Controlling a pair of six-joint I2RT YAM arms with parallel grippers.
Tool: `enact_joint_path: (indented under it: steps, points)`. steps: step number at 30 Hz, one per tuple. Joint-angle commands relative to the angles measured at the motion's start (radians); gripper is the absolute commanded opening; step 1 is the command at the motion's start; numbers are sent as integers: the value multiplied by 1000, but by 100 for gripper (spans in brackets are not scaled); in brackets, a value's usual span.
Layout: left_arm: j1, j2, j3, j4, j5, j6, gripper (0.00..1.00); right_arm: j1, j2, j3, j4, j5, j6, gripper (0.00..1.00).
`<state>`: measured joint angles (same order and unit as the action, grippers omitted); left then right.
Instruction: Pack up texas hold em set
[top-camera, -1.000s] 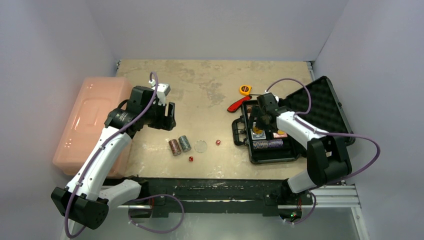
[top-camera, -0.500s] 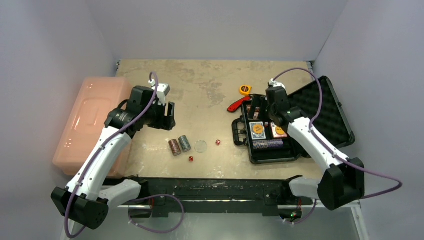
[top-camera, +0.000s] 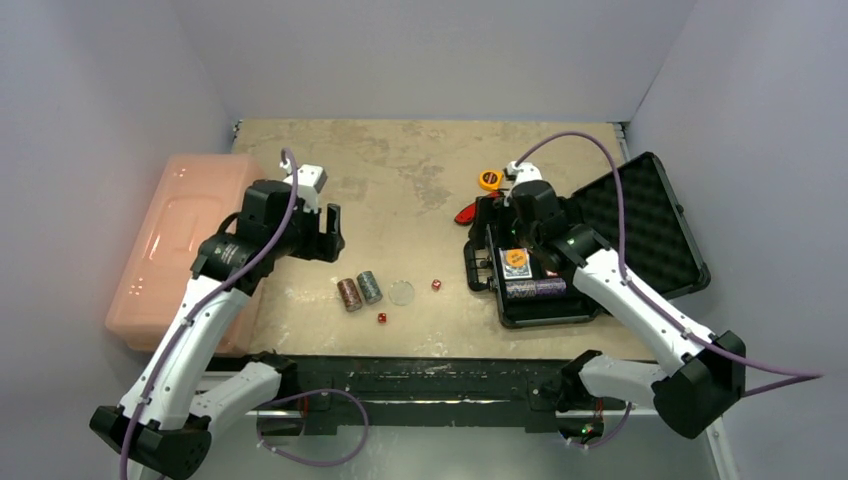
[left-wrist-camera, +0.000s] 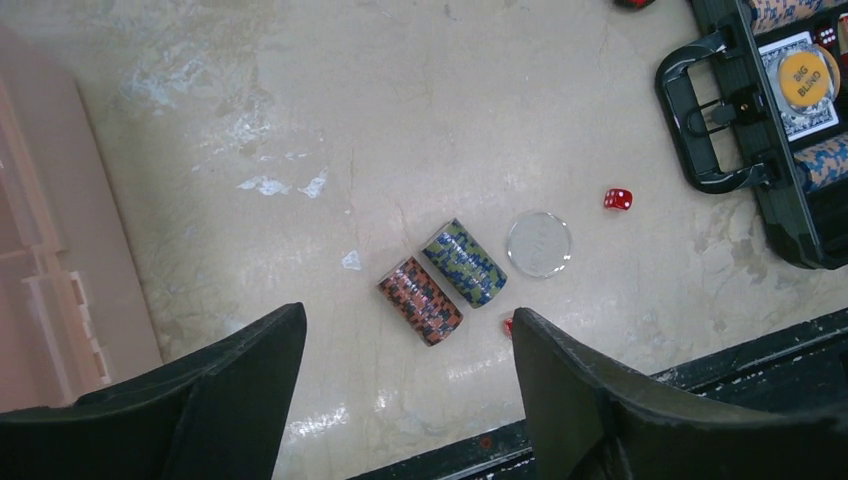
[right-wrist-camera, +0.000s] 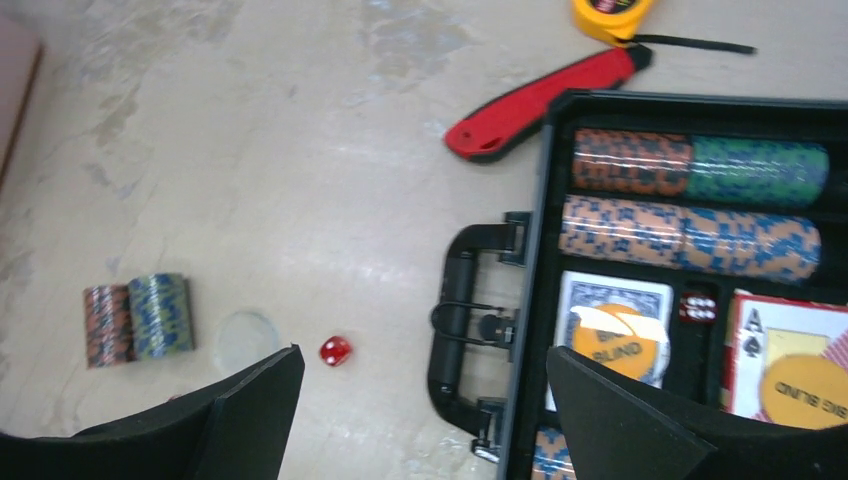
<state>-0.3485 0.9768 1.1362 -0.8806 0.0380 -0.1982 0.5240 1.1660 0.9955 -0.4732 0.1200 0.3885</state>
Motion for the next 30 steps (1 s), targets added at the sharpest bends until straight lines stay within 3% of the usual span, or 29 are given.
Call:
enact_joint_path:
  steps: [1, 7, 17, 30]
  points:
    - [-6, -57, -17, 50, -35, 17, 80, 103, -8, 42, 76, 15, -30, 96]
    - [-4, -108, -29, 63, -113, 6, 100, 244, 44, 50, 118, -28, -39, 99]
    - [-1, -235, -61, 119, -214, -23, 100, 371, 206, 130, 116, -69, -55, 99]
    - [-1, -242, -61, 115, -220, -6, 95, 466, 488, 286, 39, -11, -53, 99]
